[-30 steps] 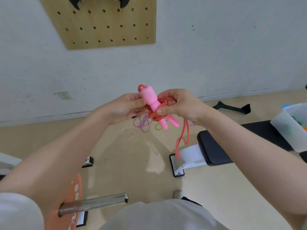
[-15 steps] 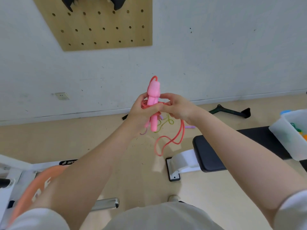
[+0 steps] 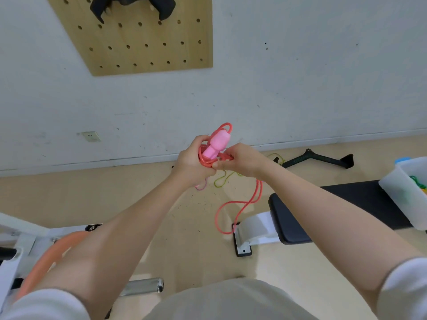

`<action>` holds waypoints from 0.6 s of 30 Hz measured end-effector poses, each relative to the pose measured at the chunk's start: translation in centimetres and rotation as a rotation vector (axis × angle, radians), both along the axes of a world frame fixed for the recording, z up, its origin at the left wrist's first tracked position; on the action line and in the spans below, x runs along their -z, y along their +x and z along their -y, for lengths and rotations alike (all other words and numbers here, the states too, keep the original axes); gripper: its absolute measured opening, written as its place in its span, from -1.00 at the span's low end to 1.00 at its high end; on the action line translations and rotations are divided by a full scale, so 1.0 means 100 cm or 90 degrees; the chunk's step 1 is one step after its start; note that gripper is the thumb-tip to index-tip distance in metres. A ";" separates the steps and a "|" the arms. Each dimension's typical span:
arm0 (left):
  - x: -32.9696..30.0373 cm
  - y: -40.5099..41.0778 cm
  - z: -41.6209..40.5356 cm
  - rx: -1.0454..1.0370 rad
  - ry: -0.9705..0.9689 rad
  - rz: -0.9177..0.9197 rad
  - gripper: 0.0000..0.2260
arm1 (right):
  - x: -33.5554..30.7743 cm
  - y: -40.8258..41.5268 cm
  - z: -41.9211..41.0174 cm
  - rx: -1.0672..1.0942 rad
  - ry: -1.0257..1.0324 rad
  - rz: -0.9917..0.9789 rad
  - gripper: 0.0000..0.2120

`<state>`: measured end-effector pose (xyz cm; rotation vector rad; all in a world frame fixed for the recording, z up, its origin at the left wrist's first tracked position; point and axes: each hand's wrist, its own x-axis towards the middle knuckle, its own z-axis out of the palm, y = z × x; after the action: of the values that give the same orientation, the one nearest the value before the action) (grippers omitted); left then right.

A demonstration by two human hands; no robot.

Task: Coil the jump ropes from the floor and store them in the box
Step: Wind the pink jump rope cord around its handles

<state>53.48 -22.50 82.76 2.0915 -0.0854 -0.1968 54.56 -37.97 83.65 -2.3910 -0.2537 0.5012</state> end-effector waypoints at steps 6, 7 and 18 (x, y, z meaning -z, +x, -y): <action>0.002 0.003 0.005 -0.127 -0.136 -0.056 -0.55 | -0.001 -0.003 -0.009 0.090 -0.040 0.058 -0.48; 0.002 0.002 0.007 -0.139 -0.131 -0.056 -0.52 | -0.002 -0.003 -0.010 0.096 -0.058 0.055 -0.47; 0.012 0.013 -0.004 -0.164 -0.077 -0.051 -0.60 | -0.009 -0.019 -0.001 -0.059 -0.215 0.102 -0.65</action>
<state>54.73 -22.06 81.60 1.9498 0.2154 -0.1158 52.65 -37.82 84.58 -2.7645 -0.3771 0.4213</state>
